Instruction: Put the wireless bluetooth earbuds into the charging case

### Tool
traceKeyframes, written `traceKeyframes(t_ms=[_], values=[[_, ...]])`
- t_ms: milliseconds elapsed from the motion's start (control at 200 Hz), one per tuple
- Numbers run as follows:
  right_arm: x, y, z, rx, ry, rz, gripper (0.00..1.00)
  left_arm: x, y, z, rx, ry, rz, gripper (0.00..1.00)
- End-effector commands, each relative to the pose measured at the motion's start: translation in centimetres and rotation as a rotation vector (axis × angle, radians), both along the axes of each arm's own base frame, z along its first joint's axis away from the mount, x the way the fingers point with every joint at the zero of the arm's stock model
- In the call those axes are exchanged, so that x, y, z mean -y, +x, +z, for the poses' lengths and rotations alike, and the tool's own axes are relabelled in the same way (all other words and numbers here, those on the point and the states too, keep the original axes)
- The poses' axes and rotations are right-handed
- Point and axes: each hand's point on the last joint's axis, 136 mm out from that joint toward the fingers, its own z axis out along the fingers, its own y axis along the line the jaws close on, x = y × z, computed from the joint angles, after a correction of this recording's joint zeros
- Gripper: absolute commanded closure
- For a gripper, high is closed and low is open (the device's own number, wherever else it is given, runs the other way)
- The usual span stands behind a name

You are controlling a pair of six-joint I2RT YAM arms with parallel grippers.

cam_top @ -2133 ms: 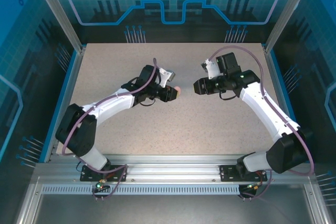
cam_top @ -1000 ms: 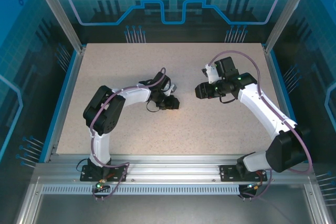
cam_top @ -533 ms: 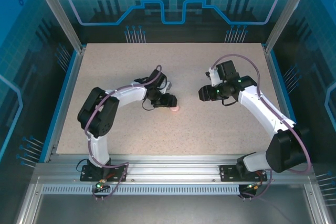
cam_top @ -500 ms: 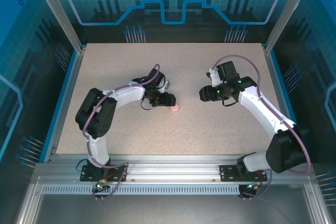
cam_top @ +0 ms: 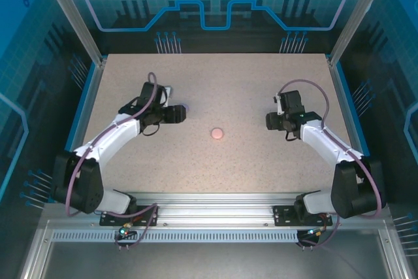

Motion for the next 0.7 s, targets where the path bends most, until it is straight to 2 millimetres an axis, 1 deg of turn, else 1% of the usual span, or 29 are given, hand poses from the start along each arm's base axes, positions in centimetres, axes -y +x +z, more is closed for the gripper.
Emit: traceKeyframes(t_ms=[0,55,75,150,180,195,270,350,365,435,565,695], values=[[1.6,1.8,1.3,0.146,-0.048,-0.005,0.41,-4.2,0.8,1.4,0.12,0.157,0.085,0.13],[1.8,2.0,1.1,0.176,-0.04,0.008,0.4,-5.8,0.9,1.5,0.166,0.216,0.123,0.04],[2.0,2.2,1.1,0.188,-0.037,0.008,0.4,-6.1,1.0,1.6,0.188,0.231,0.124,0.02],[2.2,2.5,0.8,0.229,-0.008,0.03,0.4,-7.3,1.3,1.8,0.264,0.282,0.131,0.01],[2.2,2.6,0.8,0.254,0.003,0.039,0.4,-7.5,1.4,1.9,0.298,0.289,0.125,0.01],[2.2,2.6,0.8,0.264,0.008,0.043,0.4,-7.6,1.3,1.6,0.303,0.292,0.121,0.01],[2.2,2.8,0.9,0.323,0.035,0.065,0.4,-8.4,1.5,1.4,0.357,0.302,0.131,0.01],[2.3,2.8,0.8,0.382,0.048,0.079,0.4,-8.9,1.8,0.6,0.395,0.293,0.126,0.01],[2.3,3.0,1.1,0.405,0.047,0.082,0.39,-8.9,1.8,0.3,0.398,0.289,0.123,0.01],[2.4,3.1,1.3,0.449,0.048,0.09,0.39,-8.8,2.0,-0.2,0.442,0.254,0.094,0.01],[2.4,3.3,1.2,0.48,0.067,0.102,0.39,-8.7,2.1,-1.3,0.49,0.212,0.063,0.01],[2.2,3.7,1.7,0.529,0.079,0.117,0.39,-8.9,2.2,-2.2,0.513,0.146,0.07,0.01]])
